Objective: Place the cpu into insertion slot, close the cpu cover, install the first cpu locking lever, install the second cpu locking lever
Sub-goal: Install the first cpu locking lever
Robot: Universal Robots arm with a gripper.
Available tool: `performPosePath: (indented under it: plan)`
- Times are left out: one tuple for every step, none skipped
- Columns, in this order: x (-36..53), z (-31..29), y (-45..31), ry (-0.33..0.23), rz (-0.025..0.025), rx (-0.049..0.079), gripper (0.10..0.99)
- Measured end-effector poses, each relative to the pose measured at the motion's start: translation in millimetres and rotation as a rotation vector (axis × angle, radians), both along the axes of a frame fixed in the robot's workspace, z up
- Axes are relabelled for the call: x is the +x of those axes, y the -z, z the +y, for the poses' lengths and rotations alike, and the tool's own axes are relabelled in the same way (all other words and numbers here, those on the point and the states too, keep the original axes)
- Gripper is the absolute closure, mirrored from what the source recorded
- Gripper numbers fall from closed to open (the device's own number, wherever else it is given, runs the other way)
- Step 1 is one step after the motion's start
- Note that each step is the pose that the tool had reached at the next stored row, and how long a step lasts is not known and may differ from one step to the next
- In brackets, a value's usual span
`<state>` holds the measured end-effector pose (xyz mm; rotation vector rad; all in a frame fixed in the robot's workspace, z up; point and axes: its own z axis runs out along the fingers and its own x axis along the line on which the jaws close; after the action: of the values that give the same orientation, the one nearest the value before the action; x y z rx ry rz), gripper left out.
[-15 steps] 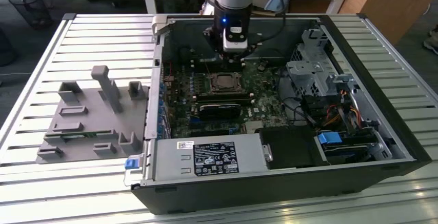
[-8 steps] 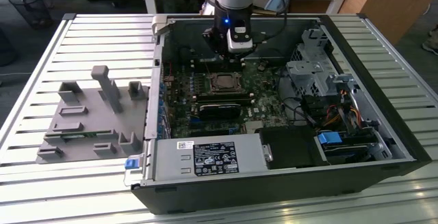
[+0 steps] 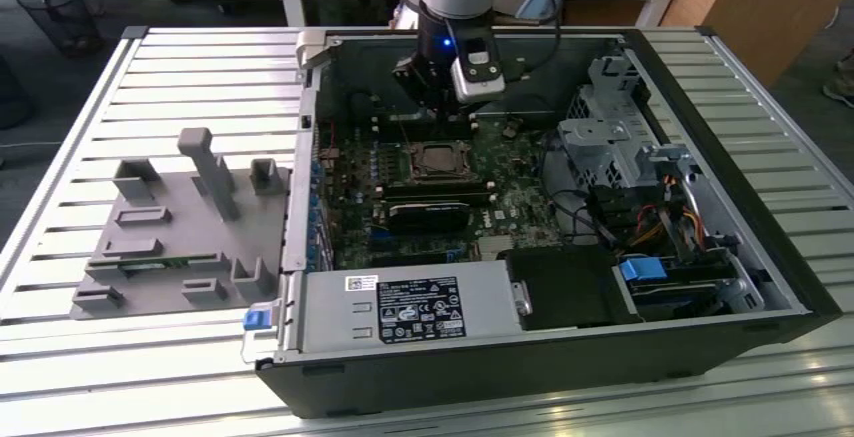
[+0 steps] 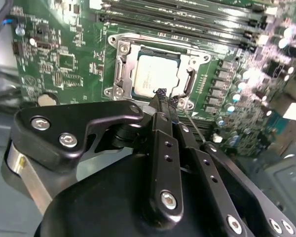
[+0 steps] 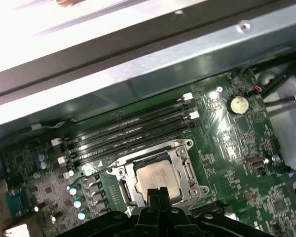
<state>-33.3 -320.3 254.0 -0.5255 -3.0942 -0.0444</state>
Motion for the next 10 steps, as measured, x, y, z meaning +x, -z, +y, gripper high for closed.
performPosePath:
  plan:
    - [0.0,0.0,0.1,-0.019,0.0,0.0,0.965]
    - [0.0,0.0,0.1,-0.037,0.0,0.0,0.965]
    - [0.0,0.0,0.1,-0.055,0.0,0.0,0.965]
    - [0.0,0.0,0.1,-0.073,0.0,0.0,0.965]
    - [0.0,0.0,0.1,-0.091,0.0,0.0,0.965]
    - [0.0,0.0,0.1,-0.109,0.0,0.0,0.965]
    - [0.0,0.0,0.1,-0.128,0.0,0.0,0.965]
    - [0.0,0.0,0.2,-0.145,0.0,0.0,0.965]
    - [0.0,0.0,0.1,-0.163,0.0,0.0,0.965]
    - [0.0,0.0,0.2,-0.179,0.0,0.0,0.965]
